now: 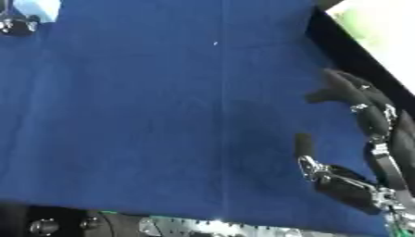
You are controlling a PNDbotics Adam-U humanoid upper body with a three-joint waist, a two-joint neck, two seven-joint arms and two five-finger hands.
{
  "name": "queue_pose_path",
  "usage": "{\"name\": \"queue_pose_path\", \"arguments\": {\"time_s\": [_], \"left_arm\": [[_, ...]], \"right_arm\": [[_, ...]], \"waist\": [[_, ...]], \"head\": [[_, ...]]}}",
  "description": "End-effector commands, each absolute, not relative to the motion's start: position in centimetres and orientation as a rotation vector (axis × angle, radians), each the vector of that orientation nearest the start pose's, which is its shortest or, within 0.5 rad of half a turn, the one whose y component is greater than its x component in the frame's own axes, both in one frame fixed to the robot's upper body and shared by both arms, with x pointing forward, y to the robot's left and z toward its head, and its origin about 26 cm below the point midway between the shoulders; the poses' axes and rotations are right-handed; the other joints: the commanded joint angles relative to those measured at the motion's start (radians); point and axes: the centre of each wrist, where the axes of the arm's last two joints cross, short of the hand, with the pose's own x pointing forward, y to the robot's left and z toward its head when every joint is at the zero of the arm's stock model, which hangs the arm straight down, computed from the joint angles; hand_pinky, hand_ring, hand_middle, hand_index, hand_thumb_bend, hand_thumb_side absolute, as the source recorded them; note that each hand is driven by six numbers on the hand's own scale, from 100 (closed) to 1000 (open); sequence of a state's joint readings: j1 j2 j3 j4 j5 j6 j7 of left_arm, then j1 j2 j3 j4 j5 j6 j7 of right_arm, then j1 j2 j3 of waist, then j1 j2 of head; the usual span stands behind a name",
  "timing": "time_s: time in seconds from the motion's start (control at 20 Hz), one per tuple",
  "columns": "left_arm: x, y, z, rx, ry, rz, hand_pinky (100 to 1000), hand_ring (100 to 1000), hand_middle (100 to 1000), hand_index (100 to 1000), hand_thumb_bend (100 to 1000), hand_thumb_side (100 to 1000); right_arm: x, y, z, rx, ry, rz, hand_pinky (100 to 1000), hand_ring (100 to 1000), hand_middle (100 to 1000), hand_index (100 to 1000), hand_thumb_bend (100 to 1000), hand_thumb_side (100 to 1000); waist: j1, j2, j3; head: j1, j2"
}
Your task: Pick up the objects with one hand, pass them to the other hand, and then place them into the box on the other side of the table.
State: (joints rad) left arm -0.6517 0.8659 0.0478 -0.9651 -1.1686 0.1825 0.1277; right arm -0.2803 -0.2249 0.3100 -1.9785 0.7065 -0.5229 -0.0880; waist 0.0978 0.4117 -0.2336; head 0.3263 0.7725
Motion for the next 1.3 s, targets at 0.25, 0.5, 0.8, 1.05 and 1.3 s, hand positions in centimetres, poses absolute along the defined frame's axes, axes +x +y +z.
{"name": "queue_pose_path", "arguments": {"time_s": [0.25,0.5,0.8,1.05,1.3], "left_arm": [[38.4,50.0,22.1,1.859,-0.883,-0.957,686,547,481,592,332,249],[38.4,49.9,22.1,1.860,-0.888,-0.969,676,522,444,550,293,238],[38.3,49.8,22.8,1.897,-0.930,-0.937,707,600,548,684,517,275],[38.2,49.8,23.8,1.944,-0.961,-0.904,754,702,691,815,618,294],[38.2,50.1,24.0,1.944,-0.970,-0.795,800,779,783,881,540,205]], "right_arm": [[28.3,-17.1,16.6,0.448,3.073,-1.178,875,881,659,978,100,254],[28.3,-17.2,16.5,0.451,3.077,-1.180,875,880,660,977,100,250],[28.3,-17.3,16.4,0.456,3.078,-1.187,875,881,660,977,100,253],[28.3,-17.4,16.4,0.461,3.079,-1.192,876,881,658,979,100,263],[28.3,-17.4,16.4,0.463,3.079,-1.189,877,882,655,981,100,275]], "waist": [[0.000,-0.041,0.012],[0.000,-0.050,0.014],[0.001,-0.056,0.013],[0.007,-0.054,0.010],[0.008,-0.038,0.001]], "head": [[0.012,-0.011],[0.012,-0.014],[0.016,-0.014],[0.018,-0.018],[0.018,-0.033]]}}
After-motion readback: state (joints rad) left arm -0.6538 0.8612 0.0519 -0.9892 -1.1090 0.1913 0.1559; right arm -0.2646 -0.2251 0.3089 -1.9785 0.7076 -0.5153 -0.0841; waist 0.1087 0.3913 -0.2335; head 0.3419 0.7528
